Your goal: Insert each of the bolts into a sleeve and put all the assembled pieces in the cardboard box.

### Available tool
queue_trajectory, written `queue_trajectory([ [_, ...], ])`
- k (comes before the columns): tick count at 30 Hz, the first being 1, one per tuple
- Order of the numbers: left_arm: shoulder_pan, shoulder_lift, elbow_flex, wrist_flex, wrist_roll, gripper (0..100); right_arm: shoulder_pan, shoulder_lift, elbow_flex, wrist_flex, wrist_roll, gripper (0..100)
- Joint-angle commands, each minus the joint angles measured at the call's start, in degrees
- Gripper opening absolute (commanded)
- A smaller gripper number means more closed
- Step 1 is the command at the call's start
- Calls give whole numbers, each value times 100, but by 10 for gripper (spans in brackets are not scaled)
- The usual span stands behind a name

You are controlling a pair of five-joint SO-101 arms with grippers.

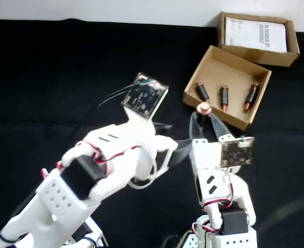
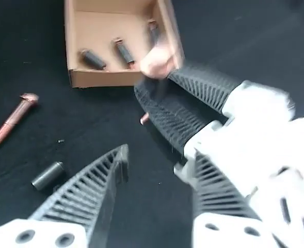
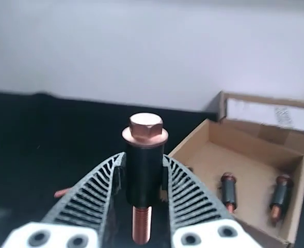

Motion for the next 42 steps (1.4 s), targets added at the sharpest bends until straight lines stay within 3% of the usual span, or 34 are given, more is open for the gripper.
queue_trajectory([
  [1,-40,-251,75,105,35,5,303,-13,-462,-567,53,7],
  [6,-207,-699,840,88,62,20,347,101,-778,-1051,273,7],
  [10,-848,-1068,1666,-343,35,20,549,1033,-1719,-1059,308,7],
  [14,-1692,-1437,2571,-1433,35,20,716,2378,-2888,-1068,308,7],
  [21,-3257,-2053,4295,-4167,35,20,822,4101,-4347,-1042,299,7],
  [27,-3916,-2563,5710,-5758,35,20,1015,5086,-4822,-1033,299,7],
  [37,-4356,-3152,7099,-6813,70,20,1648,7459,-6281,-1033,299,7],
  [42,-4523,-3116,7108,-6840,79,20,1991,8716,-7266,-989,299,7],
])
